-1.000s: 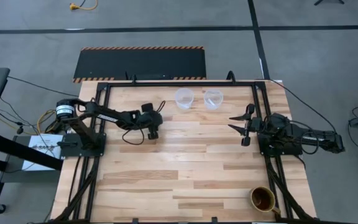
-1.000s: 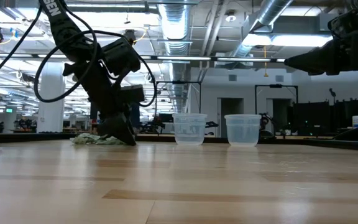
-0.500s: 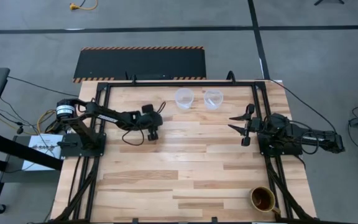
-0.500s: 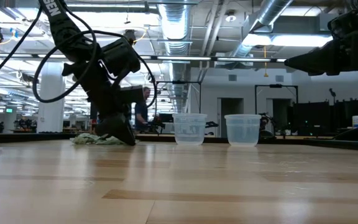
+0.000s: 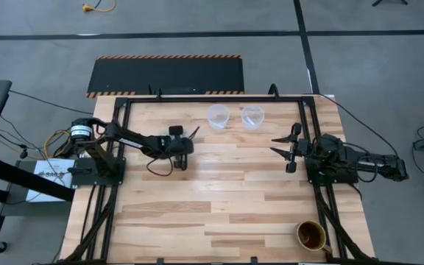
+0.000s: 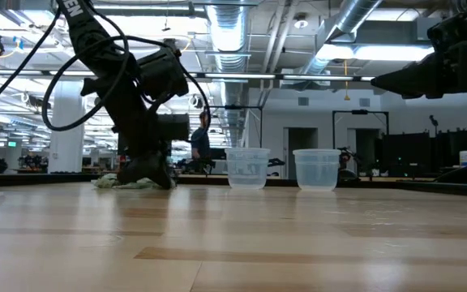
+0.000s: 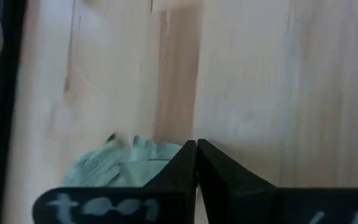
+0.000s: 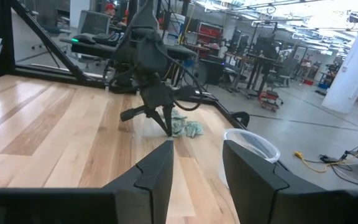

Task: Pick and place Stevia / Truvia into bins
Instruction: Put the stevia packet into the left transparent container

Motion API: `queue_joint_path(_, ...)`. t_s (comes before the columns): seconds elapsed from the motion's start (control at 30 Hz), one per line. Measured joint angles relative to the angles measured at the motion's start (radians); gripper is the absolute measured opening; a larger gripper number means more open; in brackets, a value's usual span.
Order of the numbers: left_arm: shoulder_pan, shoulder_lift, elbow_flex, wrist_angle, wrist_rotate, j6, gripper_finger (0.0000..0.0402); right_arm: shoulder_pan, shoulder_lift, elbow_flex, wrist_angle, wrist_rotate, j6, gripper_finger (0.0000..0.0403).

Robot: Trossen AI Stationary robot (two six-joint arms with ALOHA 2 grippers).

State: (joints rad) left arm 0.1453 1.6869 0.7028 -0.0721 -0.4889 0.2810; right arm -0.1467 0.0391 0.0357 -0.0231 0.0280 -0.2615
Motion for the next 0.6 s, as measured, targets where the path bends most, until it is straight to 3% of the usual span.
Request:
queue_joint_path(0.17, -0.043, -0.002, 0.043, 0.022, -0.133, 0.056, 0.0, 0.0, 0.0, 0.0, -0.007, 0.0, 0.0, 0.0134)
queue_joint_path(0.37, -0.06, -0.004, 0.082, 0.03, -0.208, 0.123, 0.0, 0.0, 0.0, 0.0, -0.026, 0.0, 0.0, 0.0134)
queue_joint_path(0.6, -0.051, -0.018, 0.121, 0.178, -0.204, 0.237, 0.0, 0.0, 0.0, 0.0, -0.029, 0.0, 0.001, 0.0134)
